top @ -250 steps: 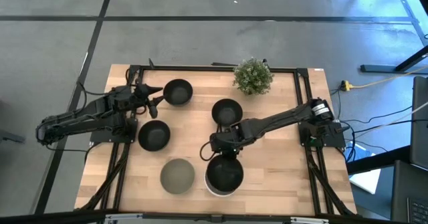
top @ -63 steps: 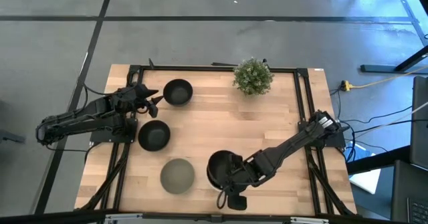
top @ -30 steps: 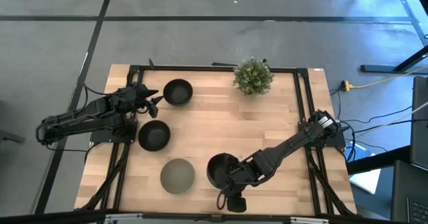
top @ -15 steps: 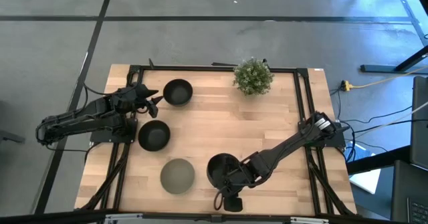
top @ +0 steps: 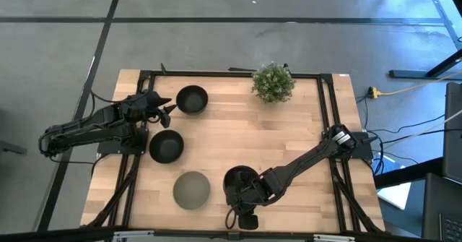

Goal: Nest bowls inside each other
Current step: Stack the black bowl on top of the black bowl

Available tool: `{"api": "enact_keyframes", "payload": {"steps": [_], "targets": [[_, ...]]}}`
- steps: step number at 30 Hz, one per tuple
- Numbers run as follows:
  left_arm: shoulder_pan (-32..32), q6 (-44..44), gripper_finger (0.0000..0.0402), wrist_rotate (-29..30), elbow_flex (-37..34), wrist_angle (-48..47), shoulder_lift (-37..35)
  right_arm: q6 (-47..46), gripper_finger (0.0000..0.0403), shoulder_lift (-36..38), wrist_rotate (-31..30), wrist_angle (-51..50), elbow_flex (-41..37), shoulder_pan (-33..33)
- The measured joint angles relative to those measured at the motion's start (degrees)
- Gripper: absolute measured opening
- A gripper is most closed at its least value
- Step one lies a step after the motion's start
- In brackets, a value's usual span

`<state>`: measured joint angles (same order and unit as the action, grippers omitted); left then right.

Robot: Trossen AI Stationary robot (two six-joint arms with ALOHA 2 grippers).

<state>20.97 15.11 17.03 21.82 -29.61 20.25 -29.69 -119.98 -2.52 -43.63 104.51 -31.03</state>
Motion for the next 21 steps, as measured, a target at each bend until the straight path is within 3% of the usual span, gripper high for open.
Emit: {"api": "enact_keyframes", "payload": {"steps": [21], "targets": [[0.0,1.27,0.0174,-0.17,0.0,-0.31,0.0,0.35,0.0156,-0.71,-0.76,0.19,-0.02,0.11]]}}
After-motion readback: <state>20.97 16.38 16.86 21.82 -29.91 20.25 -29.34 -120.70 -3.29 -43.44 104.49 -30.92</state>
